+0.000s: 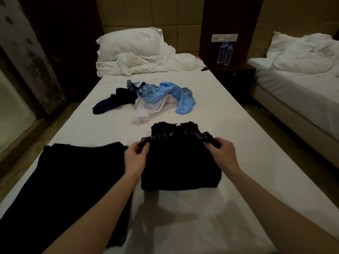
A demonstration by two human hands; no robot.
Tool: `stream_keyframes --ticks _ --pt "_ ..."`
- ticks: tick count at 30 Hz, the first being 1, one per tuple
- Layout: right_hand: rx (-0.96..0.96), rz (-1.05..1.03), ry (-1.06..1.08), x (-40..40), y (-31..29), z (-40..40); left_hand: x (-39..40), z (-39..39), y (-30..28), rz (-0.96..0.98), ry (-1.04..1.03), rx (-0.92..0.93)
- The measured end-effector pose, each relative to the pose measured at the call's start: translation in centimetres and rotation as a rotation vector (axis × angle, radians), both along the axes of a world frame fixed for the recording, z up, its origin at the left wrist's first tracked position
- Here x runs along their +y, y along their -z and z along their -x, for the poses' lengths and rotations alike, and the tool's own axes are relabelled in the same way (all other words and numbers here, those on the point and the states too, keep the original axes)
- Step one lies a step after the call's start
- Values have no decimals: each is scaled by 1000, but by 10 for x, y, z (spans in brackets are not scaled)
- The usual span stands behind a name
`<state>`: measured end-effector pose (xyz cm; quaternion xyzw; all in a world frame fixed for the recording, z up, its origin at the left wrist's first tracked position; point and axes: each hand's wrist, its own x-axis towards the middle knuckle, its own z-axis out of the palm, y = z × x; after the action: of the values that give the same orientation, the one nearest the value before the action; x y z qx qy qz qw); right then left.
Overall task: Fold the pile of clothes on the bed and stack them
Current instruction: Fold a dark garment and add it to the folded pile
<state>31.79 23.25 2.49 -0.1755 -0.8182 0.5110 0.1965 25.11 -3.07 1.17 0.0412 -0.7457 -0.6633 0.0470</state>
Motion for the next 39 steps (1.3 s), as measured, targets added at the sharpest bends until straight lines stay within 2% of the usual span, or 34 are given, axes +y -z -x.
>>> stream_keyframes --ticks 5,9,12,15,19,21,24,27,31,35,39 --pt "-20 65 30 13 -9 78 19 76 -13 18 62 -33" --pt "-88 43 26 23 1 137 30 133 0 71 101 -79" --pt "-156 -14 -24 32 18 179 37 172 21 241 38 -67" --pt "-301 -172 -79 42 54 224 42 211 51 491 13 -93" --pt "-556 -310 -78 50 102 255 48 241 90 713 142 -104" --pt "-569 -361 -54 51 108 258 53 246 100 784 183 -86" --pt "-442 -247 -53 57 108 261 63 249 103 690 205 -143" --pt "-375 -89 -49 59 95 255 67 247 90 684 210 -203" --pt "-344 -48 -105 58 58 234 57 227 50 428 167 -163" --pt "-191 69 -181 48 7 192 42 179 -5 141 187 -66" --pt "-72 196 -266 35 -42 132 15 120 -48 -54 161 -20"
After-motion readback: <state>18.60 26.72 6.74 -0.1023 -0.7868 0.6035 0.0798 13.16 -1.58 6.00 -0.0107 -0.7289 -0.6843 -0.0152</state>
